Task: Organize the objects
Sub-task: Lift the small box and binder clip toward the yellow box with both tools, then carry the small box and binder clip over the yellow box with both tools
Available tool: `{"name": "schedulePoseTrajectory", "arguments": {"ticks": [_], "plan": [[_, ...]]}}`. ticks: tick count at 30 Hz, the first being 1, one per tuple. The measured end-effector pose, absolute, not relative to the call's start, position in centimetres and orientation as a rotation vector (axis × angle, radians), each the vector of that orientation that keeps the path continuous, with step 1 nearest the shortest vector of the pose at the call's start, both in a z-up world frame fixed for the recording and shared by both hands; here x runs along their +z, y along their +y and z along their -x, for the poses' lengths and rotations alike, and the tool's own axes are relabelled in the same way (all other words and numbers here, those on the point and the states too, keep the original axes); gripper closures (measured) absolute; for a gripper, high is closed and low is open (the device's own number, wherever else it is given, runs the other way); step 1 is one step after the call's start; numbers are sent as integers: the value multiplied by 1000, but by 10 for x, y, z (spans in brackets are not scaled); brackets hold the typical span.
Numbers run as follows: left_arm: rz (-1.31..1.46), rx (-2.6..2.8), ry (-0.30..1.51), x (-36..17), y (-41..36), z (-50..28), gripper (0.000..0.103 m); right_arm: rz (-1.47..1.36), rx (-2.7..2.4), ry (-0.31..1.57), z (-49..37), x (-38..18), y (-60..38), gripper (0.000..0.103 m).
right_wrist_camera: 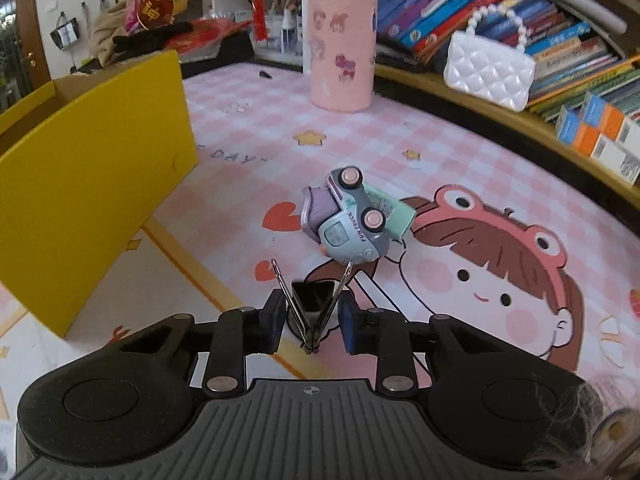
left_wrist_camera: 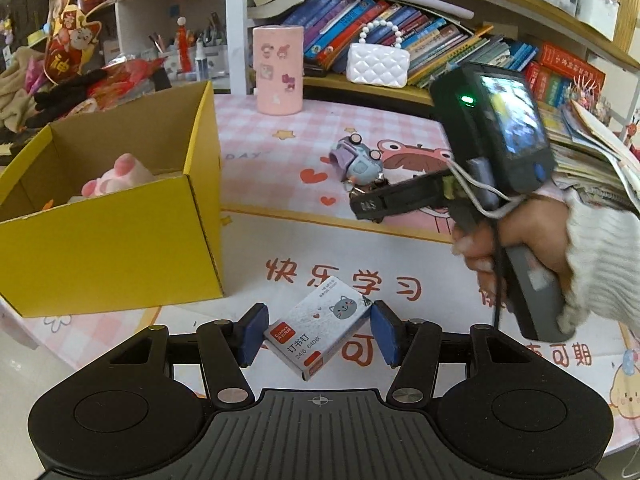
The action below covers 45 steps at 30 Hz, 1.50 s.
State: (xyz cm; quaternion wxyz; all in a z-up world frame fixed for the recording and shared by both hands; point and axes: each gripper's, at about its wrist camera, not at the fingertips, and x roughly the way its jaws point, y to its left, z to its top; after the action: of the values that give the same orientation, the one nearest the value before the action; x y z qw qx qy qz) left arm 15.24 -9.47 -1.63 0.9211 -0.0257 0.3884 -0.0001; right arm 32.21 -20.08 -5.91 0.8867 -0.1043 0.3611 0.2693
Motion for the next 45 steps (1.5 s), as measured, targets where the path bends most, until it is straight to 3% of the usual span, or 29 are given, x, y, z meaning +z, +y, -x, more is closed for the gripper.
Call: {"name": "schedulePoseTrajectory", "arguments": {"ticks": [18, 29, 45], "plan": [[94, -118, 695, -5, -63, -116, 48, 28, 366, 730, -190, -17, -246, 78], [115, -154, 666, 1, -24, -77, 48, 48, 306, 752, -102, -5, -218, 78], [119, -188, 662, -2, 28, -30, 48, 31, 336, 804, -42, -17, -157, 78]]}}
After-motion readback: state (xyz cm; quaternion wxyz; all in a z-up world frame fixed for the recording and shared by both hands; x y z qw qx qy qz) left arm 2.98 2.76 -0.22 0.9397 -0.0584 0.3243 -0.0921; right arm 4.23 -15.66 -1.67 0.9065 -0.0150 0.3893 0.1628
